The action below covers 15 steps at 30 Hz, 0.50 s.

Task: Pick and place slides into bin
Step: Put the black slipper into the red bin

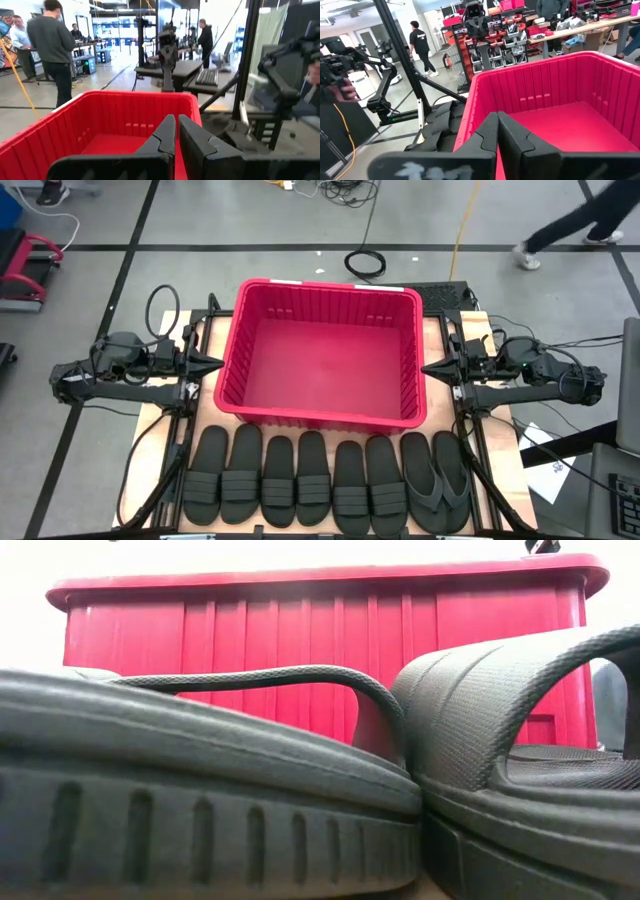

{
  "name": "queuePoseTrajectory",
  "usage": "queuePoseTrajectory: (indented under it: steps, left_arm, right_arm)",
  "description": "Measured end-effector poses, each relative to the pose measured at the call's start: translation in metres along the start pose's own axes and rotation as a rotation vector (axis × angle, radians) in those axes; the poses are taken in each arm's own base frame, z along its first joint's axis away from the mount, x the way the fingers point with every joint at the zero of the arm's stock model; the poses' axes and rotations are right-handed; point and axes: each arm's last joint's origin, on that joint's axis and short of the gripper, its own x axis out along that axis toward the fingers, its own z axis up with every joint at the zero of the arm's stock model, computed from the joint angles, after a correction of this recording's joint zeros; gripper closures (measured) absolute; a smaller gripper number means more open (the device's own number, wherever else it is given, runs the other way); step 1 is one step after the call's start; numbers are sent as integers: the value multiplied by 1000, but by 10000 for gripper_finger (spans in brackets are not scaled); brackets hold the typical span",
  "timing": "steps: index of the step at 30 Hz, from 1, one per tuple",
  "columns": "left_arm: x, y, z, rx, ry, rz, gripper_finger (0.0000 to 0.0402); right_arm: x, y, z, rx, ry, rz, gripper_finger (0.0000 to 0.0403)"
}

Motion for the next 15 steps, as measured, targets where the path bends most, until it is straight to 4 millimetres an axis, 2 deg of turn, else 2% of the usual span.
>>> queuePoseTrajectory:
  steps: [9, 15]
  left_arm:
    - [4, -1, 23, -60, -233, -20, 380]
    - [7, -1, 27, -45, -267, -15, 380]
  right_arm:
    - [3, 0, 0, 0, 8, -2, 403]
    - [7, 0, 1, 7, -1, 0, 403]
